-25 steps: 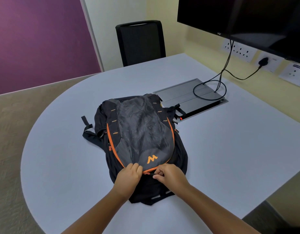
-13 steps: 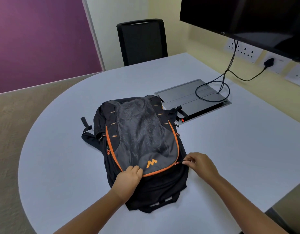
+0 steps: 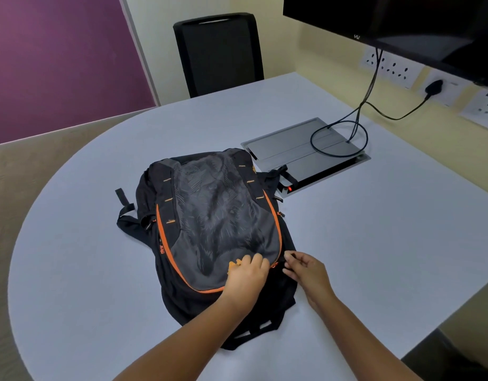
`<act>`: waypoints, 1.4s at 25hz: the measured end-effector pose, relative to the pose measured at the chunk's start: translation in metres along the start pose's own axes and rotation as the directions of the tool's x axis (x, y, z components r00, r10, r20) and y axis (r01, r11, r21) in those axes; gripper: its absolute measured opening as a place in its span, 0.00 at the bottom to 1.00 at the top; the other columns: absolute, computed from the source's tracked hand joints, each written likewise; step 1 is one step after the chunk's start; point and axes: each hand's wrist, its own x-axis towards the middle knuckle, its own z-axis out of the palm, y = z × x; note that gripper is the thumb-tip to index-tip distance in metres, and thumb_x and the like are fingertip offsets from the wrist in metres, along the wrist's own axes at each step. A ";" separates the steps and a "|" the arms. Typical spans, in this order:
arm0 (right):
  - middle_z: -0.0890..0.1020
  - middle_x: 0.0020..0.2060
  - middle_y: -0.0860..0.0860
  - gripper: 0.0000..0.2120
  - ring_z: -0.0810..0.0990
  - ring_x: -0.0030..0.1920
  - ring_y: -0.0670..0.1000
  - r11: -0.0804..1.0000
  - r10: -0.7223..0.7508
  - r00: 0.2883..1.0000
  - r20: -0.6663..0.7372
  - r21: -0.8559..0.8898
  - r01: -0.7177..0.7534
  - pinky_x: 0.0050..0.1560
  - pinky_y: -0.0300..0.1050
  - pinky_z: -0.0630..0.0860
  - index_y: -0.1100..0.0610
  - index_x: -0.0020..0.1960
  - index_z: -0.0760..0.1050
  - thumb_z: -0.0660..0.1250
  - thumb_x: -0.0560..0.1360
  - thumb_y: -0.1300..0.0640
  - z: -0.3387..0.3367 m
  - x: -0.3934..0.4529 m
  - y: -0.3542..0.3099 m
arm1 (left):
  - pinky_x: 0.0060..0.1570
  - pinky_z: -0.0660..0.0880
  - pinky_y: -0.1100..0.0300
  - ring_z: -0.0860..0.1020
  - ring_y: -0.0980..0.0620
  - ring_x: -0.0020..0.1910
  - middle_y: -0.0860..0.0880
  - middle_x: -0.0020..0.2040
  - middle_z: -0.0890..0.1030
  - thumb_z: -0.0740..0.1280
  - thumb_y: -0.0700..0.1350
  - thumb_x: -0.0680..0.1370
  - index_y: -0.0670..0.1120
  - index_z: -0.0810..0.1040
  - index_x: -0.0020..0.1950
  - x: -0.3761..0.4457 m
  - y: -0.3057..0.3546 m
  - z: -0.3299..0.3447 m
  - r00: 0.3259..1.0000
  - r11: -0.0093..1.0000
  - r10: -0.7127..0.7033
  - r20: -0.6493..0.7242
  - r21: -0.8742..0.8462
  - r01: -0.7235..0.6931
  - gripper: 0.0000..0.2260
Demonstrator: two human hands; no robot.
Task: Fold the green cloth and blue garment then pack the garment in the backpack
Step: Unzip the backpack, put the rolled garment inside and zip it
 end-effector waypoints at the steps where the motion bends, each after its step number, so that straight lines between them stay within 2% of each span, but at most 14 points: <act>1: 0.83 0.40 0.54 0.04 0.82 0.43 0.48 0.999 0.022 1.000 0.013 0.033 -0.022 0.42 0.35 0.80 0.59 0.48 0.80 0.69 0.73 0.62 0.000 -0.001 0.002 | 0.19 0.68 0.63 0.71 0.51 0.23 0.50 0.26 0.70 0.76 0.34 0.43 0.47 0.71 0.28 0.001 0.001 0.002 0.999 0.999 -0.031 0.009 -0.015 0.031 0.21; 4: 0.83 0.44 0.55 0.06 0.83 0.46 0.49 0.996 0.073 0.996 0.044 0.038 -0.075 0.45 0.36 0.80 0.60 0.49 0.80 0.69 0.73 0.65 0.004 0.000 0.011 | 0.19 0.70 0.61 0.72 0.50 0.21 0.50 0.24 0.71 0.76 0.33 0.35 0.46 0.72 0.26 0.001 0.000 0.005 0.993 0.991 -0.105 0.045 -0.084 0.108 0.25; 6: 0.83 0.44 0.56 0.06 0.83 0.45 0.49 0.996 0.088 0.995 0.043 0.024 -0.089 0.47 0.37 0.80 0.61 0.49 0.80 0.70 0.72 0.66 0.009 0.003 0.016 | 0.20 0.71 0.60 0.73 0.51 0.21 0.50 0.24 0.71 0.77 0.34 0.34 0.46 0.72 0.25 0.002 -0.001 0.004 0.991 0.983 -0.131 0.042 -0.127 0.135 0.25; 10: 0.83 0.40 0.56 0.01 0.82 0.41 0.48 0.996 0.082 0.997 -0.018 0.043 -0.081 0.41 0.35 0.80 0.60 0.45 0.80 0.69 0.74 0.63 0.014 0.008 0.022 | 0.20 0.69 0.64 0.73 0.52 0.22 0.51 0.25 0.72 0.79 0.35 0.39 0.47 0.71 0.26 -0.003 0.000 0.005 0.990 0.973 -0.139 0.018 -0.184 0.140 0.24; 14: 0.82 0.35 0.56 0.02 0.82 0.34 0.45 0.997 0.057 0.998 -0.020 -0.053 -0.057 0.38 0.33 0.79 0.61 0.44 0.79 0.68 0.75 0.62 0.008 0.017 0.014 | 0.20 0.68 0.64 0.72 0.52 0.24 0.51 0.26 0.72 0.80 0.36 0.46 0.47 0.71 0.28 -0.010 -0.002 0.012 0.996 0.977 -0.091 -0.021 -0.196 0.085 0.21; 16: 0.82 0.35 0.56 0.03 0.82 0.32 0.44 0.998 0.044 0.998 -0.036 -0.040 -0.045 0.37 0.33 0.79 0.62 0.46 0.79 0.68 0.75 0.62 0.005 0.028 0.005 | 0.19 0.67 0.65 0.72 0.53 0.24 0.51 0.26 0.71 0.80 0.36 0.47 0.47 0.71 0.28 -0.010 -0.004 0.013 0.996 0.977 -0.081 -0.023 -0.199 0.075 0.21; 18: 0.81 0.36 0.56 0.05 0.82 0.32 0.43 1.000 0.011 0.998 -0.059 -0.021 -0.013 0.37 0.33 0.79 0.64 0.48 0.78 0.68 0.75 0.62 0.003 0.045 -0.008 | 0.18 0.67 0.65 0.72 0.53 0.23 0.51 0.26 0.71 0.78 0.33 0.45 0.47 0.71 0.28 -0.010 -0.007 0.013 0.997 0.979 -0.070 -0.022 -0.193 0.065 0.21; 21: 0.81 0.37 0.56 0.08 0.81 0.36 0.47 0.997 -0.025 0.999 -0.041 -0.080 0.021 0.38 0.32 0.79 0.66 0.50 0.78 0.68 0.74 0.61 0.008 0.072 -0.026 | 0.19 0.68 0.66 0.71 0.54 0.22 0.51 0.25 0.71 0.76 0.32 0.43 0.47 0.71 0.27 -0.013 -0.010 0.015 0.997 0.984 -0.056 -0.047 -0.174 0.047 0.22; 27: 0.81 0.35 0.54 0.07 0.80 0.33 0.45 0.967 -0.119 0.993 0.005 -0.227 0.117 0.41 0.35 0.80 0.66 0.50 0.78 0.68 0.74 0.62 0.036 0.124 -0.063 | 0.20 0.72 0.64 0.71 0.54 0.24 0.52 0.26 0.70 0.76 0.31 0.50 0.47 0.71 0.28 -0.023 -0.008 0.029 0.993 0.978 -0.085 -0.076 -0.199 0.068 0.19; 31: 0.80 0.36 0.53 0.06 0.79 0.35 0.45 0.948 -0.186 0.982 0.033 -0.258 0.188 0.37 0.31 0.79 0.64 0.50 0.78 0.67 0.75 0.64 0.062 0.158 -0.097 | 0.19 0.71 0.65 0.72 0.55 0.25 0.53 0.26 0.70 0.78 0.33 0.50 0.48 0.71 0.27 -0.035 -0.010 0.038 0.991 0.966 -0.109 -0.073 -0.241 0.088 0.19; 35: 0.79 0.34 0.51 0.06 0.79 0.36 0.47 0.903 -0.173 0.983 0.060 -0.389 0.183 0.42 0.35 0.80 0.63 0.51 0.78 0.66 0.76 0.62 0.080 0.178 -0.100 | 0.20 0.71 0.65 0.74 0.55 0.27 0.53 0.28 0.72 0.79 0.34 0.50 0.49 0.72 0.29 -0.041 -0.011 0.041 0.992 0.952 -0.117 -0.051 -0.291 0.097 0.20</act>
